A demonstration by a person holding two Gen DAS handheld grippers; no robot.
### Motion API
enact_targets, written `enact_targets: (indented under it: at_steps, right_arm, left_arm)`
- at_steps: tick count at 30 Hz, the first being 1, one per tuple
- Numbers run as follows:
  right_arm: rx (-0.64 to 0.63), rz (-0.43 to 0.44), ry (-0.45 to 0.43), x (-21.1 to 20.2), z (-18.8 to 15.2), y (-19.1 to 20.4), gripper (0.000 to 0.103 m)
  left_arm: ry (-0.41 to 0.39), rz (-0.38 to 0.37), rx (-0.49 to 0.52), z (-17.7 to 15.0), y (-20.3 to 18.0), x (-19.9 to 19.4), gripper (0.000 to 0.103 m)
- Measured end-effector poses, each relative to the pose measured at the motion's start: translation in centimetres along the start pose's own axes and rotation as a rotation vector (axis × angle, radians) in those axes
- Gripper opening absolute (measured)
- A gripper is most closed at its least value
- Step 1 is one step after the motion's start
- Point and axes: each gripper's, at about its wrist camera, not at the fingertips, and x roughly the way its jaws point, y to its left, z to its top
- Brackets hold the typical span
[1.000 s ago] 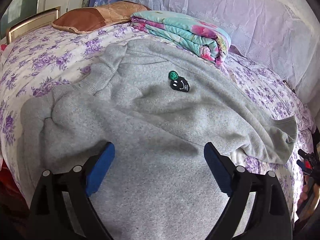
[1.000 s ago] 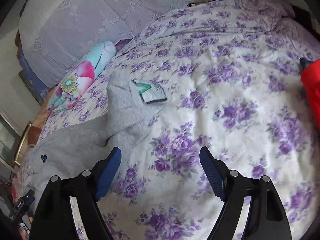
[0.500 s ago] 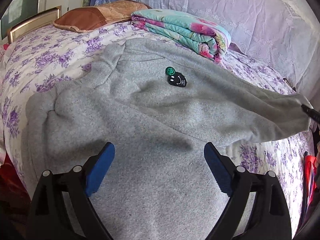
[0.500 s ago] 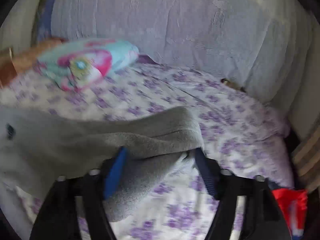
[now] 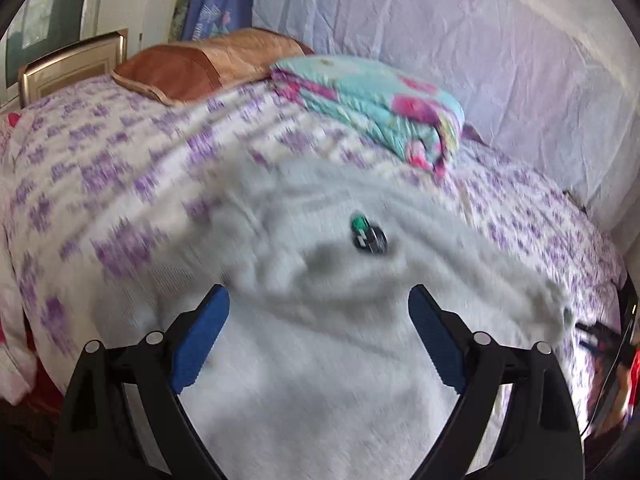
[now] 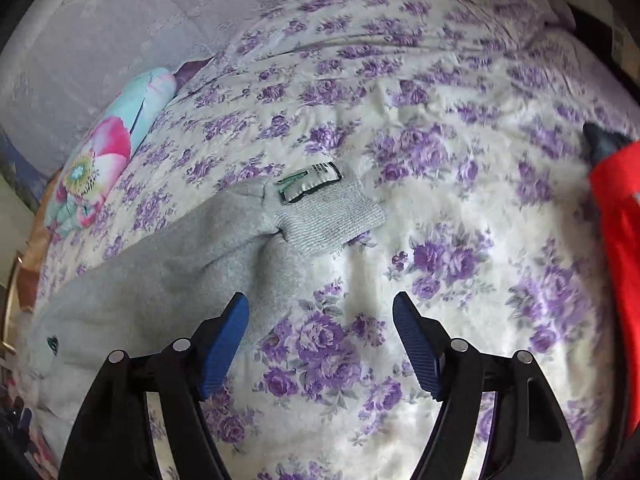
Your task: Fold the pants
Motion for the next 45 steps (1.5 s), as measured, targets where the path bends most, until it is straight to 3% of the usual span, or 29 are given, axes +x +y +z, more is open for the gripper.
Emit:
enact_targets:
  at_steps: [4, 6, 8, 10, 11, 13, 15, 16, 19, 21, 27, 32, 33, 35, 37, 39, 40, 41, 42, 43, 45]
  right_arm:
    - [0.104, 0.195, 0.026, 2.1, 0.4, 0.3, 0.075]
    - [0.094, 0.192, 0.040, 3.2, 0.9, 1.5, 0.075]
    - [0.082, 0.160, 0.026, 3.8, 1.2, 2.5, 0.070]
    - [0.086, 0.148, 0.008, 3.9, 1.3, 2.6, 0.041]
    - [0.099, 0.162, 0.006, 3.8, 1.3, 2.4, 0.035]
    - [0.116, 0.180, -0.013, 3.5, 1.2, 1.6, 0.011]
    - [0.115, 0.207, -0.036, 2.8, 1.1, 0.5, 0.011]
    - [0.114, 0.212, -0.055, 2.3, 1.1, 0.2, 0.011]
    - [0.074, 0.246, -0.127, -0.3, 0.6, -0.2, 0.010]
    - [0.048, 0.265, -0.185, -2.7, 0.2, -0.4, 0.010]
    - [0.009, 0.315, -0.361, -11.6, 0.5, -2.5, 0.010]
    - [-0.021, 0.280, -0.496, -18.0, 1.1, -5.3, 0.010]
    - [-0.011, 0.257, -0.493, -17.7, 1.3, -5.9, 0.011]
    - [0.030, 0.220, -0.390, -14.1, 1.5, -7.1, 0.012]
    - [0.063, 0.184, -0.166, -6.9, 1.3, -7.9, 0.025]
    - [0.118, 0.099, -0.008, -1.1, -0.7, -9.1, 0.030]
    - [0.129, 0.117, -0.054, -0.9, -1.7, -9.3, 0.034]
    - [0.119, 0.125, -0.119, -1.8, -2.4, -9.2, 0.043]
    - [0.102, 0.118, -0.130, -2.5, -2.5, -9.0, 0.051]
    - [0.087, 0.131, -0.140, -3.1, -2.5, -8.9, 0.052]
    - [0.067, 0.126, -0.157, -4.0, -2.0, -9.0, 0.052]
  left_arm:
    - [0.028, 0.111, -0.053, 4.5, 4.1, 2.2, 0.091]
    - [0.106, 0.135, -0.047, 6.3, 5.6, 5.3, 0.091]
    - [0.215, 0.084, -0.036, 7.1, 6.1, 9.0, 0.091]
    - [0.322, 0.060, -0.063, 7.0, 6.2, 12.3, 0.091]
    - [0.352, 0.040, -0.073, 6.8, 5.8, 13.5, 0.091]
    - [0.341, 0.038, -0.023, 6.7, 4.2, 14.4, 0.091]
    - [0.305, 0.069, 0.025, 6.7, 2.6, 14.7, 0.085]
    - [0.296, 0.074, 0.031, 6.6, 2.1, 14.7, 0.068]
    - [0.239, 0.058, 0.059, 6.7, 0.5, 13.2, 0.036]
    - [0.175, 0.042, 0.076, 6.9, -0.7, 11.0, 0.033]
    - [0.025, -0.046, 0.087, 9.9, -5.4, 5.0, 0.033]
    - [-0.007, -0.109, 0.115, 11.9, -10.5, 4.6, 0.034]
    - [0.002, -0.107, 0.116, 11.9, -11.3, 5.5, 0.035]
    - [0.041, -0.065, 0.102, 12.3, -12.1, 9.3, 0.037]
    - [0.098, 0.046, 0.070, 11.9, -11.3, 14.5, 0.038]
    - [0.211, 0.204, 0.034, 10.8, -8.9, 20.5, 0.039]
    - [0.262, 0.209, 0.001, 10.2, -7.6, 22.0, 0.046]
    - [0.272, 0.176, -0.050, 9.8, -6.4, 22.4, 0.047]
    - [0.247, 0.165, -0.062, 9.8, -6.1, 21.8, 0.054]
    - [0.229, 0.192, -0.037, 9.9, -6.3, 21.3, 0.063]
    - [0.204, 0.245, 0.053, 10.0, -7.2, 20.5, 0.066]
